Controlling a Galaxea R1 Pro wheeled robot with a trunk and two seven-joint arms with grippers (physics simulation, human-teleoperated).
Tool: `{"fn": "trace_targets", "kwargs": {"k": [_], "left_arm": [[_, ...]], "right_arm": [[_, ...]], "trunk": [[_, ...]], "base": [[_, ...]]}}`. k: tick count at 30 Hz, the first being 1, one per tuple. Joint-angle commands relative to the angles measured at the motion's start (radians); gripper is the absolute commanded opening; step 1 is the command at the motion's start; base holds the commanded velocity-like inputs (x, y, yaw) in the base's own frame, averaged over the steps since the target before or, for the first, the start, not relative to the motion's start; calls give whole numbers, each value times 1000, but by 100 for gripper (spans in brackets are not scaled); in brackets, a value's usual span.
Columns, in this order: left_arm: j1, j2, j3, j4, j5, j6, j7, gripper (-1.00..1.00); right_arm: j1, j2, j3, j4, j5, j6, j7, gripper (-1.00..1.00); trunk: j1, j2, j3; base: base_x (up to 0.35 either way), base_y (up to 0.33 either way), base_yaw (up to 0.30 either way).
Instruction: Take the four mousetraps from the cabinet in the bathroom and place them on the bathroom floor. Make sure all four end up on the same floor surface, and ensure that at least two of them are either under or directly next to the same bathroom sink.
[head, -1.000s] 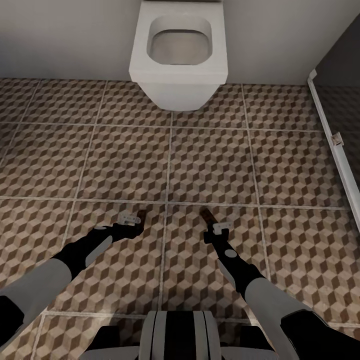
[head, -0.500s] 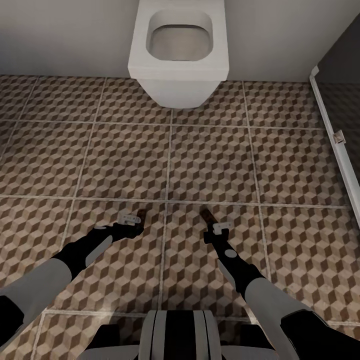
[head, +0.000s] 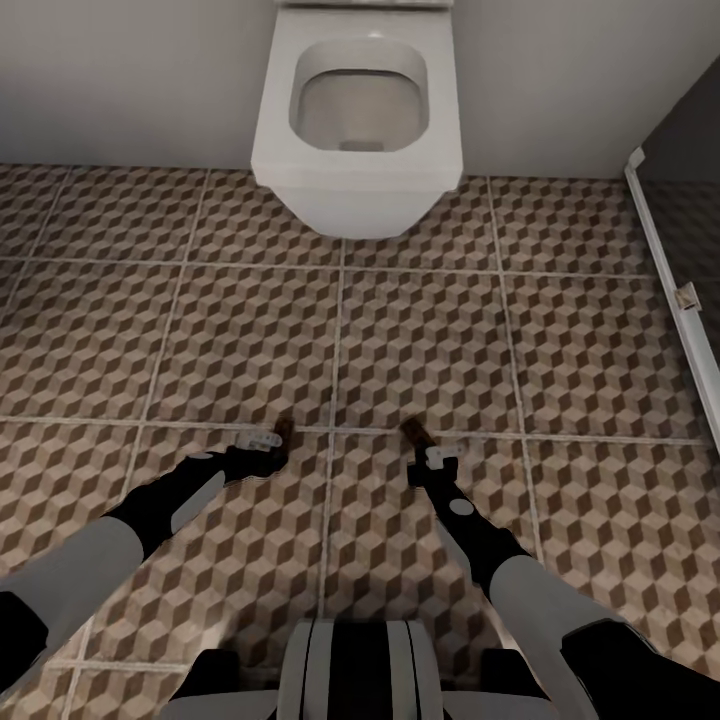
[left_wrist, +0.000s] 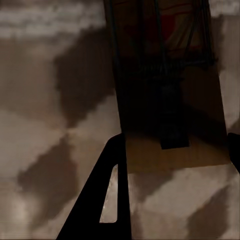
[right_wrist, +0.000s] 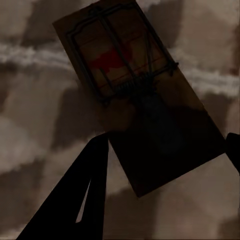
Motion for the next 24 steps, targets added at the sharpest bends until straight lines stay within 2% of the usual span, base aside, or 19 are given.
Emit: {"fn": "trace_targets", "kwargs": {"k": [1,24], "left_arm": [[-1,1,-3,-1,1,2,0,-100],[-1,0,-3,-2,1,2,0,-100]], "right_arm": [[-1,0,8,1,-9,-4,-5,-100],[-1,-2,8,1,-9,-4,-5,-100]], "trunk": [[0,0,0],[0,0,0]], "base": [[216,0,0],[199,0,0]]}}
